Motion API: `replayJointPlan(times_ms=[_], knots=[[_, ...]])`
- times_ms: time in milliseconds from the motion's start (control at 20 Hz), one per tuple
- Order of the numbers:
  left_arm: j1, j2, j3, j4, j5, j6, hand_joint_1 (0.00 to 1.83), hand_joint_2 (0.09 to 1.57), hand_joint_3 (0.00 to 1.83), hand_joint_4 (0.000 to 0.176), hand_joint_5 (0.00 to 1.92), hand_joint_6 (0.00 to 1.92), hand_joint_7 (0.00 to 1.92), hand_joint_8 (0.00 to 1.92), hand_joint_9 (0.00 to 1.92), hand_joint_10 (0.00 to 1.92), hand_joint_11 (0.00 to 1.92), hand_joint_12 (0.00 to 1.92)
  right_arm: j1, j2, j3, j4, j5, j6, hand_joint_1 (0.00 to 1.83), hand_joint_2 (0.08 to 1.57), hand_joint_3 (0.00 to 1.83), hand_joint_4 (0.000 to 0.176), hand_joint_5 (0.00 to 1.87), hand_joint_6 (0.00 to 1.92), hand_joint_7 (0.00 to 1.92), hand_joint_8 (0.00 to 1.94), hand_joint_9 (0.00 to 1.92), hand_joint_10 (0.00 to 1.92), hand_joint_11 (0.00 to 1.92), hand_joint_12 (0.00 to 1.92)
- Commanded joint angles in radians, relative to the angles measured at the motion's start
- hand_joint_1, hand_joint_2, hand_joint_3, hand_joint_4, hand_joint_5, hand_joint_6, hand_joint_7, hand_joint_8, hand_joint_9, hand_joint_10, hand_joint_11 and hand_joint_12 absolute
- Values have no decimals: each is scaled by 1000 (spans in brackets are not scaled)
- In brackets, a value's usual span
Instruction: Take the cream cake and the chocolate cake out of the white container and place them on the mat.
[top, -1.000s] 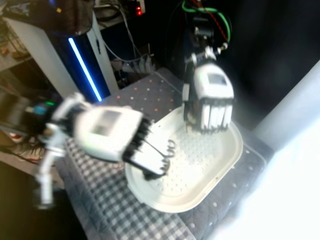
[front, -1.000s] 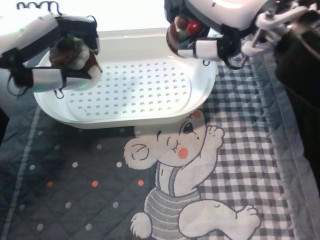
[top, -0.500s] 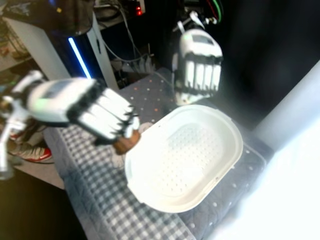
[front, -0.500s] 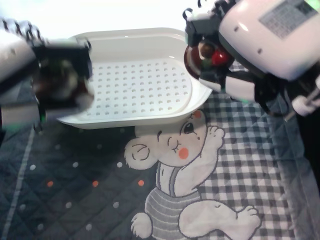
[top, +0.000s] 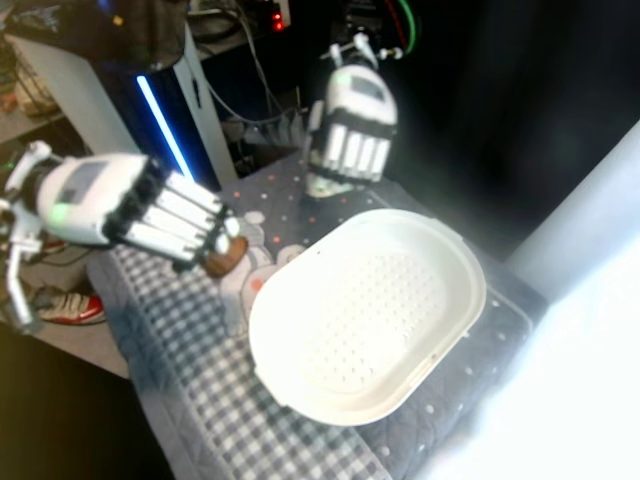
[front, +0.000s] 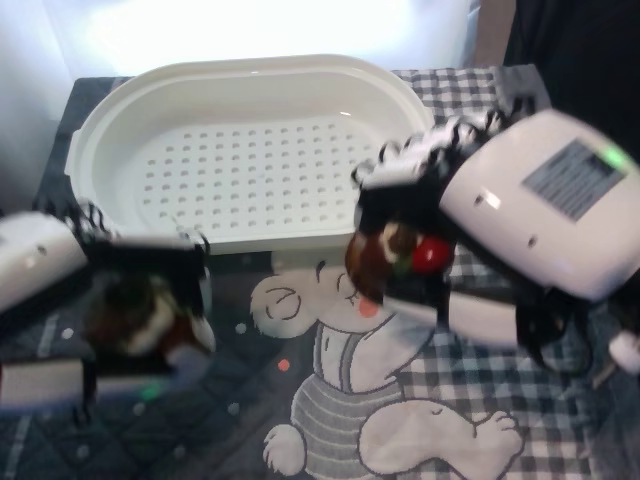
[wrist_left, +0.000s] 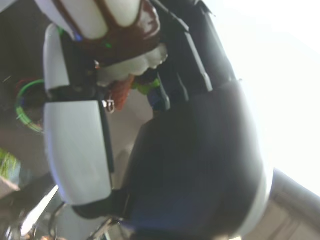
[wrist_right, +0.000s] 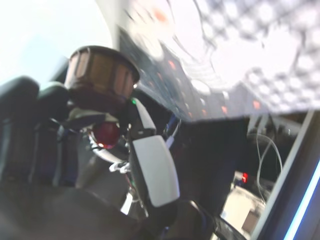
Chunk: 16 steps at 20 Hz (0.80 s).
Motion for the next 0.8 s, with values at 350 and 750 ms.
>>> replayJointPlan(times_ms=[350,750], knots=[[67,-58,11,-11,-95,-128,1171,1244,1,0,658,1337,838,1353,909,968,810,1369,-120,-56,-11,18,122,170,1370,1113,0,0,935,891,1085,952,869,1416,925,1814],[85,-69,31,-27,-120,-176,693,979,0,0,476,92,524,59,467,240,100,1162,-140,-52,-12,37,122,184,1010,937,0,0,342,733,349,945,294,1248,172,1649]])
